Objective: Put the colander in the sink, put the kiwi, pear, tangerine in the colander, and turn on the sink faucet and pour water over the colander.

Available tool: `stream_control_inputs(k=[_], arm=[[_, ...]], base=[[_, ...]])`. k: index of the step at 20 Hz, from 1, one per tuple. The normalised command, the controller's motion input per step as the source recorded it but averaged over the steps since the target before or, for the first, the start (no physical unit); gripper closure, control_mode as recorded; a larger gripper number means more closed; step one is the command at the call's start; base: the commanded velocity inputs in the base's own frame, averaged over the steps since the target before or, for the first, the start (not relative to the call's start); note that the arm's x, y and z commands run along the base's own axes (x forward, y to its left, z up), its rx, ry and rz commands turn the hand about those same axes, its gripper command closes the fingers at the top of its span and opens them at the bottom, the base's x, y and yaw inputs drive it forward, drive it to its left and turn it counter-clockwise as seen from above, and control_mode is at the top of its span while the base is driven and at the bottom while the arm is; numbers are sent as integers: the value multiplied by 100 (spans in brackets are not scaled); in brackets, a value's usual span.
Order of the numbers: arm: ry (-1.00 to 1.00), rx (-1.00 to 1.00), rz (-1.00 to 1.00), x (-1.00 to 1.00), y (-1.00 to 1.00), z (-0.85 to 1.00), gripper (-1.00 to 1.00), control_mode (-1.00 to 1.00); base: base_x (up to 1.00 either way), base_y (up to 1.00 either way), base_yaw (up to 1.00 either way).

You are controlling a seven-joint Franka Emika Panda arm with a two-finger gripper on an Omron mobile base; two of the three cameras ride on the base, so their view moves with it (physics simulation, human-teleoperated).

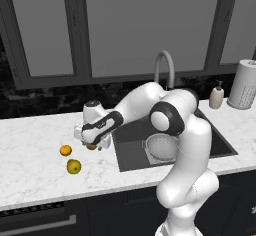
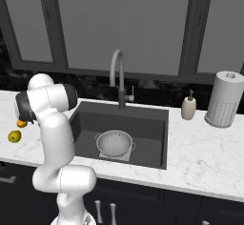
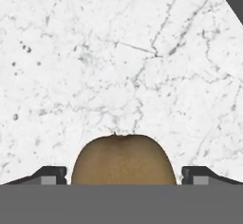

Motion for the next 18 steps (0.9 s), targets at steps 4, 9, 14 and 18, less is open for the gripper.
stream_control_inputs(k=[4,9,14,18], arm=[[-1,0,0,-1,-17,-3,100,-100],[0,0,0,-18,-49,19,100,-100],[0,0,0,-20,-62,41,100,-100],[0,0,4,-25,-67,36,100,-100]], base=[[0,0,0],[0,0,0],[0,0,0],[0,0,0]])
